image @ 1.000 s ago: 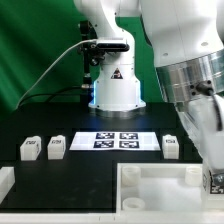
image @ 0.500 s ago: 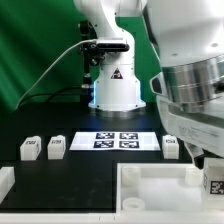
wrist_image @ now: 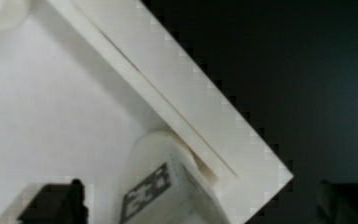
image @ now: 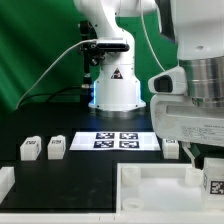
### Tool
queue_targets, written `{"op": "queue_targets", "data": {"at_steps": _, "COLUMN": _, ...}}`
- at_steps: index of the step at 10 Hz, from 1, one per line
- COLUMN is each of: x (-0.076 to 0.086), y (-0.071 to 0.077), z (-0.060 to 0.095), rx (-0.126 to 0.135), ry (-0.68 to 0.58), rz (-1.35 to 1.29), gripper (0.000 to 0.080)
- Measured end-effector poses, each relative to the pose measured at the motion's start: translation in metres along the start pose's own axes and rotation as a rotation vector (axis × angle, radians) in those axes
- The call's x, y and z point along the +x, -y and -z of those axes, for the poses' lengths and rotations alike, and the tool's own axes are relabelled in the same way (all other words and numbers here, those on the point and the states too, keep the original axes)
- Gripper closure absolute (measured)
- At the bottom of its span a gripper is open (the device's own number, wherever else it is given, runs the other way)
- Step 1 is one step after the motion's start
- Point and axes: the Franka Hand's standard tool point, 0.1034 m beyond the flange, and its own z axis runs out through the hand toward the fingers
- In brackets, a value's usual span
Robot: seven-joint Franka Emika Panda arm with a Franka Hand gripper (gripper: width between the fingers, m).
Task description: Assemble one leg
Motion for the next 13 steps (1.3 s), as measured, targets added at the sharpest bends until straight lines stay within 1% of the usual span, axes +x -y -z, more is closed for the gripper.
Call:
{"op": "queue_targets", "data": {"at_steps": 1, "x": 0.004, "y": -0.001, "z": 0.000, "rx": -0.013, "ry": -0.011, "rz": 0.161, "gripper": 0.0151}}
{"op": "queue_targets", "data": {"at_steps": 2, "x": 0.008, "y": -0.006, "z": -0.003, "rx": -0.013, "ry": -0.015, "rz": 0.304, "gripper": 0.0151}}
{"op": "queue_targets", "data": {"at_steps": 3, "x": 0.010, "y": -0.007, "z": -0.003, "rx": -0.010, "ry": -0.021, "rz": 0.383, "gripper": 0.0151}}
{"op": "queue_targets", "data": {"at_steps": 5, "x": 0.009, "y": -0.006, "z": -0.004, "rx": -0.008, "ry": -0.020, "rz": 0.345, "gripper": 0.0163}}
{"op": "queue_targets", "data": {"at_steps": 6, "x": 0.009, "y": -0.005, "z": -0.004, "rx": -0.005, "ry": -0.019, "rz": 0.307, "gripper": 0.0338}}
{"op": "queue_targets", "data": {"at_steps": 7, "x": 0.009, "y": -0.006, "z": -0.004, "rx": -0.006, "ry": -0.018, "rz": 0.207, "gripper": 0.0499}}
{"op": "queue_targets", "data": {"at_steps": 9, "x": 0.010, "y": -0.008, "z": -0.005, "rx": -0.003, "ry": -0.020, "rz": -0.033, "gripper": 0.0499}}
{"op": "queue_targets", "data": {"at_steps": 11, "x": 0.011, "y": -0.010, "z": -0.005, "rx": 0.020, "ry": -0.019, "rz": -0.317, "gripper": 0.0500}}
{"op": "queue_targets", "data": {"at_steps": 13, "x": 0.011, "y": -0.013, "z": -0.007, "rx": 0.083, "ry": -0.015, "rz": -0.689, "gripper": 0.0501}}
